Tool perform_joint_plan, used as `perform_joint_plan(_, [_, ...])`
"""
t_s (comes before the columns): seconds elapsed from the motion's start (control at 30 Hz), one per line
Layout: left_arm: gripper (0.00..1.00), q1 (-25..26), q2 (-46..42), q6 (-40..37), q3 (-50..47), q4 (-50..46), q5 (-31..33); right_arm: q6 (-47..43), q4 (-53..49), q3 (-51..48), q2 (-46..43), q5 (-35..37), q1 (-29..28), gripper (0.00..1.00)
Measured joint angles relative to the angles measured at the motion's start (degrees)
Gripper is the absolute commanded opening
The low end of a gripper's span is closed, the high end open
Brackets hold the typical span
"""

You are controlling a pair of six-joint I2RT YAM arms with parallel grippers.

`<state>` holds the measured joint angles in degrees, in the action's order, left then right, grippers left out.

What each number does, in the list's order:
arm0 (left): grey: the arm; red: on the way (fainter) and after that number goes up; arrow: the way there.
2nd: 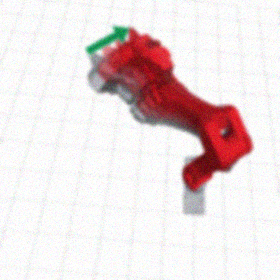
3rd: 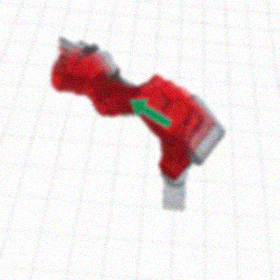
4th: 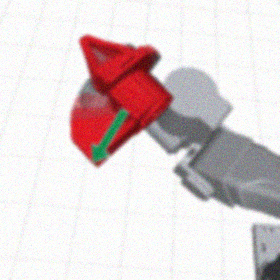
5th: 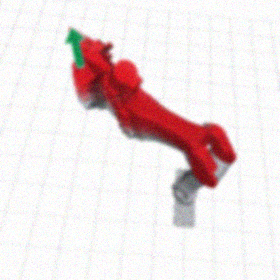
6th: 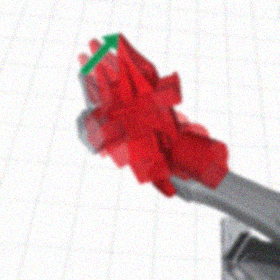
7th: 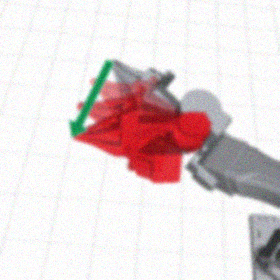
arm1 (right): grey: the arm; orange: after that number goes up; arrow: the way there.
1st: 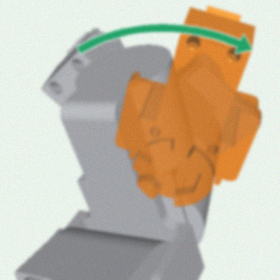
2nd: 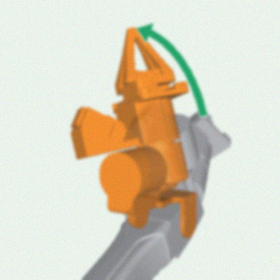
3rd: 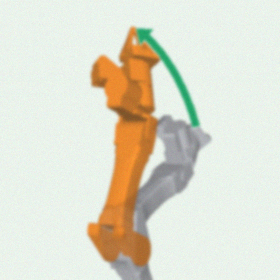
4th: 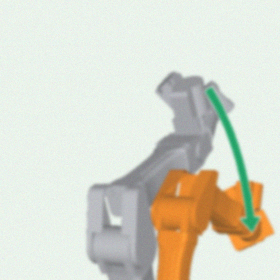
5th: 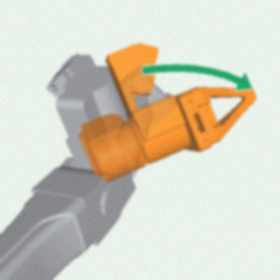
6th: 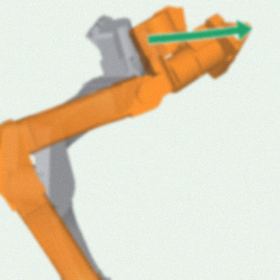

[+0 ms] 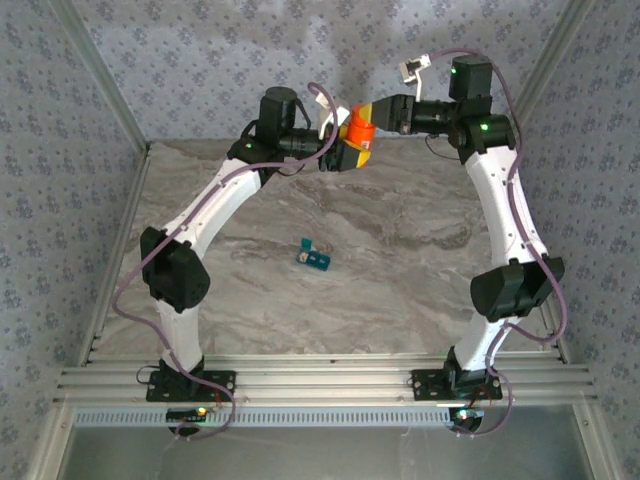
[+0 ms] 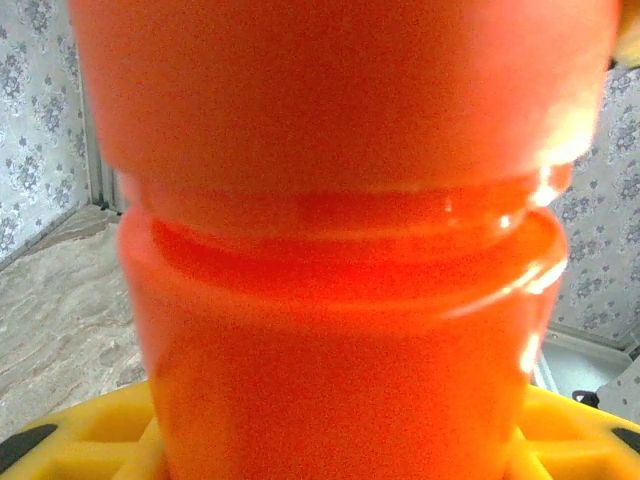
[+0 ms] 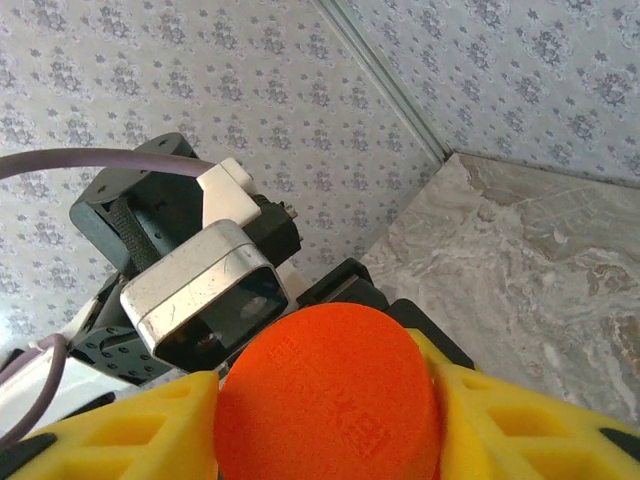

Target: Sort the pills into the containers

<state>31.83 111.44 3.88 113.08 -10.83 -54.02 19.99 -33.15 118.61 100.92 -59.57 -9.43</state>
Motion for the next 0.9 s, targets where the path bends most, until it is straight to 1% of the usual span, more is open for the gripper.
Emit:
perform_joint_plan(0.07, [0.0, -0.07, 0.0, 0.09, 0.0, -0.26, -0.02, -0.2, -0.46, 0.04, 0.0, 0.42, -0.07, 0.4])
perform_joint_plan(0.2, [0.0, -0.22, 0.0, 0.24, 0.0, -1.11, 0.02, -0.81, -1.11, -0.02, -0.02, 1.77, -0.46, 0.38])
perform_joint_plan(0.27, [0.0, -0.33, 0.0, 0.2, 0.0, -1.64, 0.31, -0.94, 0.02, -2.01, -1.14, 3.58, -0.9, 0.37])
perform_joint_plan(0.4, [0.0, -0.2, 0.02, 0.2, 0.0, -2.75, 0.68, 0.09, 4.17, -8.28, -5.35, 9.09, -1.81, 0.37])
perform_joint_plan(0.57, [0.0, 0.46, 0.02, -0.09, -0.02, -2.71, 1.31, 3.21, 10.8, -17.0, -11.8, 18.73, -3.98, 0.37])
perform_joint_plan(0.67, [0.0, 0.55, 0.02, -0.22, -0.02, -2.49, 1.79, 4.68, 13.14, -19.47, -13.64, 23.67, -5.46, 0.37])
perform_joint_plan(0.77, [0.0, 0.44, 0.02, -0.13, -0.02, -2.03, 2.64, 5.38, 14.21, -19.8, -13.79, 26.34, -6.36, 0.38])
perform_joint_plan(0.9, [0.0, 0.44, 0.02, 0.22, -0.02, -1.66, 3.13, 5.99, 14.58, -19.82, -13.79, 27.32, -6.6, 0.39])
